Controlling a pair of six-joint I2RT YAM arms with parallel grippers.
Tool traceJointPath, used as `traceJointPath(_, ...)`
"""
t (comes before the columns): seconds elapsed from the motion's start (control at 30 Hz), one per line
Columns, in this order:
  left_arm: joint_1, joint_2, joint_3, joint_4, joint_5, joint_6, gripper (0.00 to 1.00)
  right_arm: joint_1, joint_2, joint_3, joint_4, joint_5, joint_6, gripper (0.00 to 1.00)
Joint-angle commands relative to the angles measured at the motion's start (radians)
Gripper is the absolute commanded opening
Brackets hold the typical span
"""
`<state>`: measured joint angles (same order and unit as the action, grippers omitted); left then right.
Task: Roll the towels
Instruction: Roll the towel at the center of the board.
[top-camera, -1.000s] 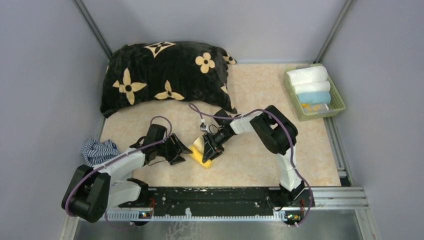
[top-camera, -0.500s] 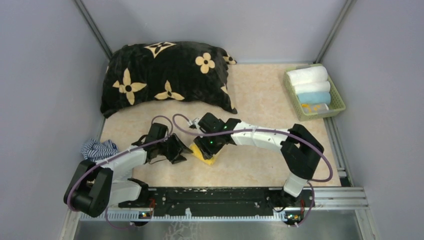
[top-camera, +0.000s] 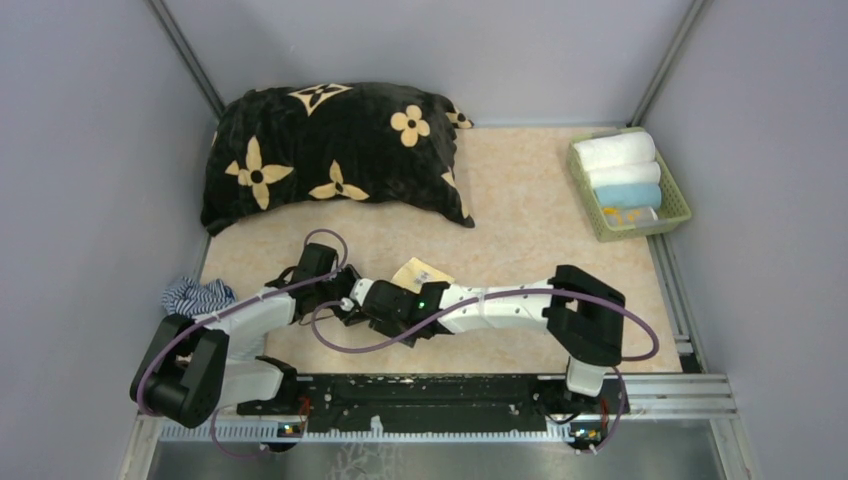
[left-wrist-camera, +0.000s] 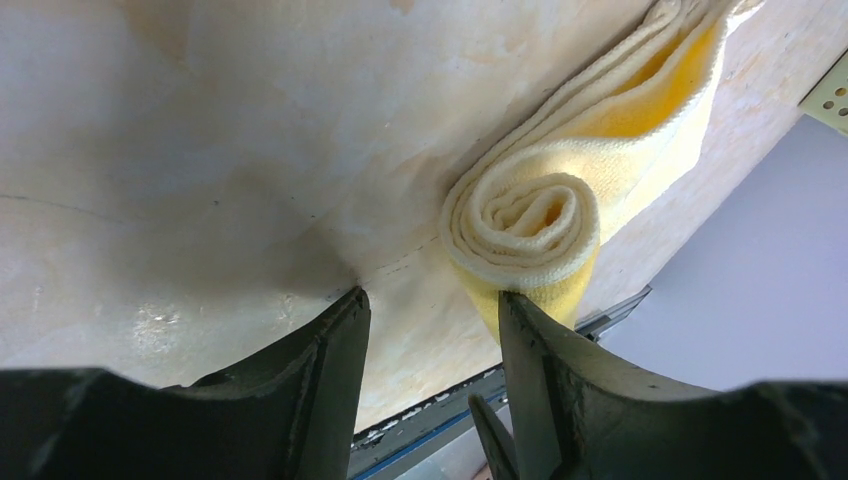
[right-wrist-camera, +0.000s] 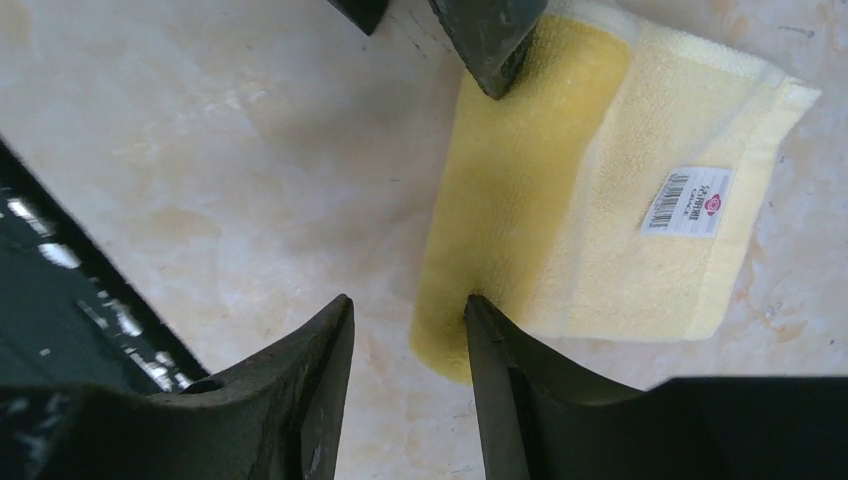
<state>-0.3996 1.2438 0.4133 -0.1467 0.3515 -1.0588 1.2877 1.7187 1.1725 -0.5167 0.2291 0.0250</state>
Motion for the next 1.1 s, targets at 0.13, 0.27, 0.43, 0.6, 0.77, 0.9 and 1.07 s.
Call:
traceJointPath(0.13, -0.005, 0.043, -0.007, -0.037, -0.076, 0.025, 0.59, 0.01, 0.07, -0.023, 0.057, 0.183, -0.038, 0.46)
traceJointPath(0.27, -0.005, 0.054, 0.001, -0.037, -0.072, 0.033, 0.59, 0.01, 0.088, -0.027, 0.062, 0.227, -0.043, 0.47)
traceJointPath(0.43, -0.005, 0.063, 0.014, -0.044, -0.075, 0.043, 0.59, 0.01, 0.074, -0.028, 0.071, 0.25, -0.061, 0.49)
traceJointPath(0.6, -0.005, 0.074, 0.031, -0.049, -0.076, 0.05, 0.59, 0.01, 0.048, -0.029, 0.075, 0.276, -0.091, 0.49)
traceJointPath(0.77, -0.004, 0.087, 0.044, -0.05, -0.077, 0.055, 0.6, 0.01, 0.017, -0.048, 0.091, 0.287, -0.107, 0.52)
traceJointPath(0.9, -0.005, 0.089, 0.048, -0.05, -0.078, 0.054, 0.6, 0.01, 0.003, -0.063, 0.098, 0.317, -0.115, 0.53)
traceJointPath(1.07, -0.005, 0.089, 0.049, -0.055, -0.08, 0.056, 0.6, 0.01, -0.056, -0.08, 0.121, 0.311, -0.134, 0.59)
